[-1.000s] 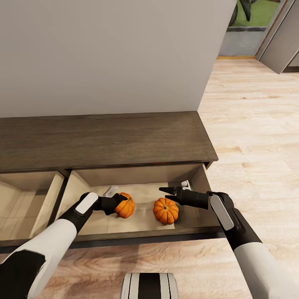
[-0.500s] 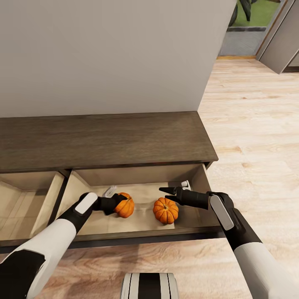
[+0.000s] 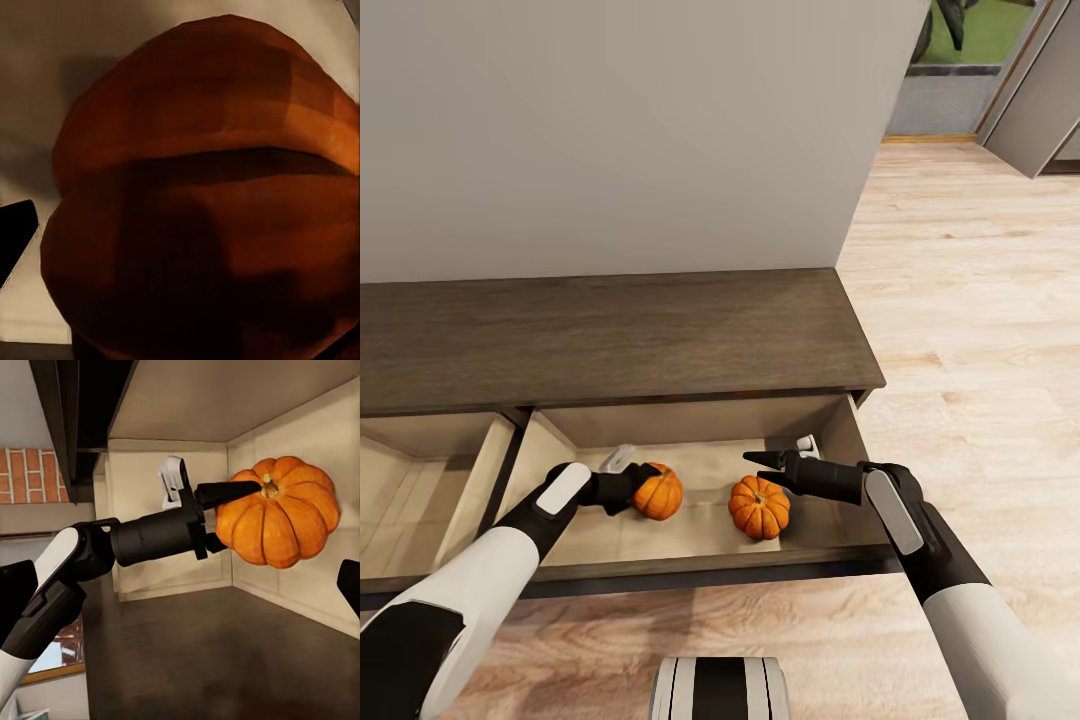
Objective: Place each of the two pumpkins and all three candles from the living room inside a cabinet in the living room (use any cabinet), then make sure every cabinet is closed, and position the cauldron so it is next to a table in the living room.
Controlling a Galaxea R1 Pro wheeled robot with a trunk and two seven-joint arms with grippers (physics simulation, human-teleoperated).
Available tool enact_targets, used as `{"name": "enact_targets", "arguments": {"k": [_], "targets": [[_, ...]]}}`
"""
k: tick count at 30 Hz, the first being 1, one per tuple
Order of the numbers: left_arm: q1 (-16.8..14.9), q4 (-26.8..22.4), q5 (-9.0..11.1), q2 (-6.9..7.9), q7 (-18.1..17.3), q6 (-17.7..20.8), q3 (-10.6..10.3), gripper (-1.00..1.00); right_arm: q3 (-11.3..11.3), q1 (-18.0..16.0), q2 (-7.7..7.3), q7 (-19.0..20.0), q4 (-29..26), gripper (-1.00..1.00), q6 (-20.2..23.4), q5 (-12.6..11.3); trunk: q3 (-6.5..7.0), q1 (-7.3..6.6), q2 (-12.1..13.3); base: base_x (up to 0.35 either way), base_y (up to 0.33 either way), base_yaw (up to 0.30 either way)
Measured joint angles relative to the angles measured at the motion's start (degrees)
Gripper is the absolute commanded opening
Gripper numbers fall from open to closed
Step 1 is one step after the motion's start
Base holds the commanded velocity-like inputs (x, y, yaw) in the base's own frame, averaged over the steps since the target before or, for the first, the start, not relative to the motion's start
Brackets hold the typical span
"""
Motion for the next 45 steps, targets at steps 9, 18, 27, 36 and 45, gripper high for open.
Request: {"name": "enact_targets", "arguments": {"k": [9,18,27,36,45], "targets": [[0.1,-0.2,0.0,0.15,0.0,-0.2,0.0,1.00,0.0,0.0,0.00,0.0,0.1,1.00,0.0,0.0,0.00,0.00,0.0,0.000,0.000,0.000],[0.1,-0.2,0.0,0.15,0.0,-0.1,-0.1,1.00,0.0,0.0,0.00,-0.1,0.2,1.00,0.0,0.0,0.00,0.00,0.0,0.000,0.000,0.000],[1.7,-3.4,-0.7,3.96,0.2,0.4,-0.3,1.00,0.0,0.0,0.06,-0.2,0.2,1.00,0.0,0.0,-0.01,0.01,0.0,0.000,0.000,0.000],[5.4,-10.2,-0.5,6.10,0.3,0.8,-0.1,1.00,0.1,0.0,0.15,-0.3,0.3,1.00,0.0,0.0,-0.01,0.01,0.0,0.000,0.000,0.000],[9.7,-18.6,-0.6,6.80,0.4,1.2,3.0,1.00,0.1,0.0,0.18,-0.4,0.4,1.00,0.0,0.0,-0.01,0.01,0.0,0.000,0.000,0.000]]}}
